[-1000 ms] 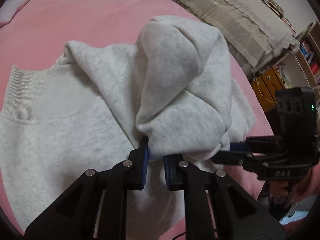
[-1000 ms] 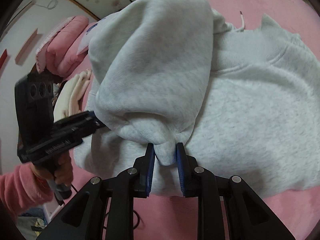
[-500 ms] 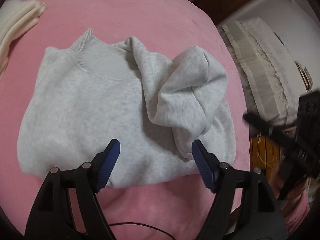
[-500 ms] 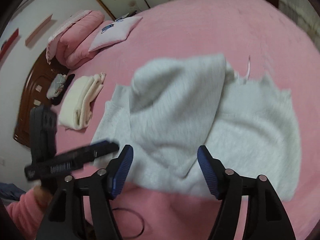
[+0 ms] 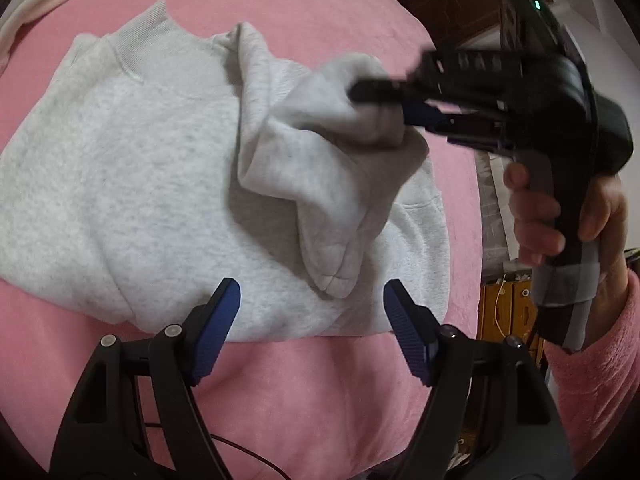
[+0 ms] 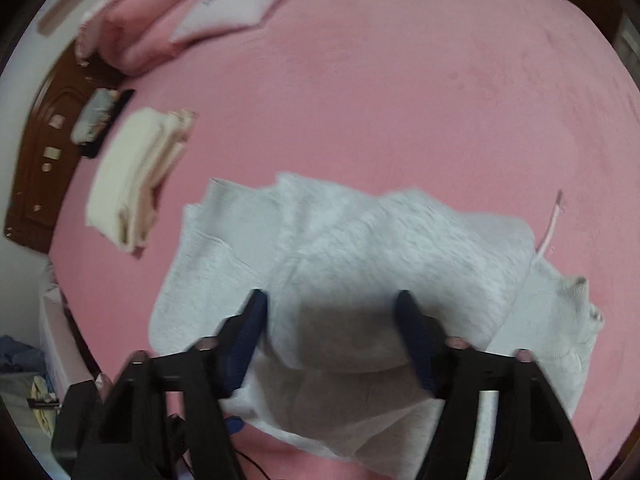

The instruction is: Fold large clothes

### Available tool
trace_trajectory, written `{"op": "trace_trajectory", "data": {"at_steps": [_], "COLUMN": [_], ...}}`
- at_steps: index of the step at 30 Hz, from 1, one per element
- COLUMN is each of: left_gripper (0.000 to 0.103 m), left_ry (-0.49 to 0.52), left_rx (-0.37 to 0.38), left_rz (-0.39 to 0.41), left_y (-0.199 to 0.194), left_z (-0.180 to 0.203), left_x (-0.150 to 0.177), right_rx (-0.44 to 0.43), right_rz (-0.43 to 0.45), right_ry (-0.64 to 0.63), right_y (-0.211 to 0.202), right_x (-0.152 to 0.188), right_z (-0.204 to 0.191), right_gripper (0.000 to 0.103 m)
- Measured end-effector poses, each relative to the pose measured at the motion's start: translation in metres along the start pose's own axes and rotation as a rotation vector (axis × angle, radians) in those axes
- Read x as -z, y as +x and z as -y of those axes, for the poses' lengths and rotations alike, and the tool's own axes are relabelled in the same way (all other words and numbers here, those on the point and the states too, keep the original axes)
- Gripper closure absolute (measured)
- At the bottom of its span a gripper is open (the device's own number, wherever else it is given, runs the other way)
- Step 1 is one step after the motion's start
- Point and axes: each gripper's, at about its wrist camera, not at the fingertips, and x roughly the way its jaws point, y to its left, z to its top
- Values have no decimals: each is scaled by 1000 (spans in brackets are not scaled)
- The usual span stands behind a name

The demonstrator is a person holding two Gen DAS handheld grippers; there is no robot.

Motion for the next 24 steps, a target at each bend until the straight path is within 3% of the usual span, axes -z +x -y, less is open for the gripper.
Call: {"op": "trace_trajectory", "data": {"at_steps": [2,5,11,14,20,24], "left_gripper": [32,32,32,32,32,38], "left_ry": [-12,-30,-65,-52,-7,22], "left_rx": [-12,-47,-45,-49,-59,-85], "left_rz": [-2,15,73,81,59,63], "left_y": [-3,-4,-23,-21,-15,-1], "left_z": [-10,-16,-25,-20,-5,11], "left_x": [-2,-12,-26,-34,-56,-74], "right_rx": [-12,-55,-145,-106,-92,-75], "right_rz": [-32,-22,-53,-61,14,97], "right_ry": [28,73,205,219,274,291], "right_y": [2,-5,-4,14,34,54], "right_x": [10,32,107,136,147,152], "right_z": [10,27,63,70,83,93], "right_gripper": [84,90,91,91,91,91]}}
